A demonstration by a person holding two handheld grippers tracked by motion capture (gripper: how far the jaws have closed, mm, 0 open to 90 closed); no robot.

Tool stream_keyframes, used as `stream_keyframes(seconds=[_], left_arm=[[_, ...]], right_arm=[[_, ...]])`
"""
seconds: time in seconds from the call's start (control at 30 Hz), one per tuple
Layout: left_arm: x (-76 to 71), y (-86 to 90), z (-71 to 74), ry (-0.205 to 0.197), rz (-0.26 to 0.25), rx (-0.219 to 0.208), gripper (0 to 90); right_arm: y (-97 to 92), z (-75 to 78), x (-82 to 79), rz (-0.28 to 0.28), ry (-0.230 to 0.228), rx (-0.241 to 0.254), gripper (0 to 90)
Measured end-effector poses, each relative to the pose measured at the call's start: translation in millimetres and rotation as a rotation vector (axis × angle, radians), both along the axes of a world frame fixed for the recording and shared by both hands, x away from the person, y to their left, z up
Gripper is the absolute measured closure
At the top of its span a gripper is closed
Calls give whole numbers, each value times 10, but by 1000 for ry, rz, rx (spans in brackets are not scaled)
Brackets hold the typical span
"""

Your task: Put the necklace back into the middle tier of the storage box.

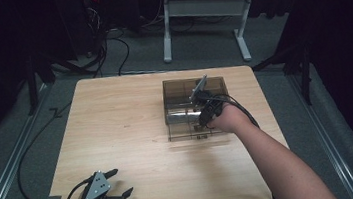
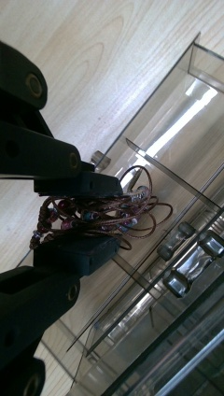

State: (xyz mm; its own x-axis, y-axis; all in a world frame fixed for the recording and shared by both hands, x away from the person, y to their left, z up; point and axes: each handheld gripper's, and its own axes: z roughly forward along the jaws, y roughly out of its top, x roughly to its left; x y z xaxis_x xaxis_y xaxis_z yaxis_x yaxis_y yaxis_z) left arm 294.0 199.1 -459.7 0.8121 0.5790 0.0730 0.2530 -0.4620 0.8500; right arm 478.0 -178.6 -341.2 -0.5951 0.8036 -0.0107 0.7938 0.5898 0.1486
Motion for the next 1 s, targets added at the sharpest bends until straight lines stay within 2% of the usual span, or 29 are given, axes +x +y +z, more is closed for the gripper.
stream_keyframes(seconds=[0.37,0.53,0.57,0.87,1.0], left_arm=[[0,-2,0,2,1,-1,192],[0,-2,0,2,2,-1,192],[1,-1,1,4,1,0,192],[0,-4,-1,2,2,0,192],[1,-4,-1,2,3,0,192]], right_arm=[[66,-164,25,11,-10,9,718],[76,-240,31,-11,-2,8,717],[62,-258,42,3,-5,11,717],[26,-379,61,-50,-37,-20,717],[11,-421,77,-53,-52,-33,716]])
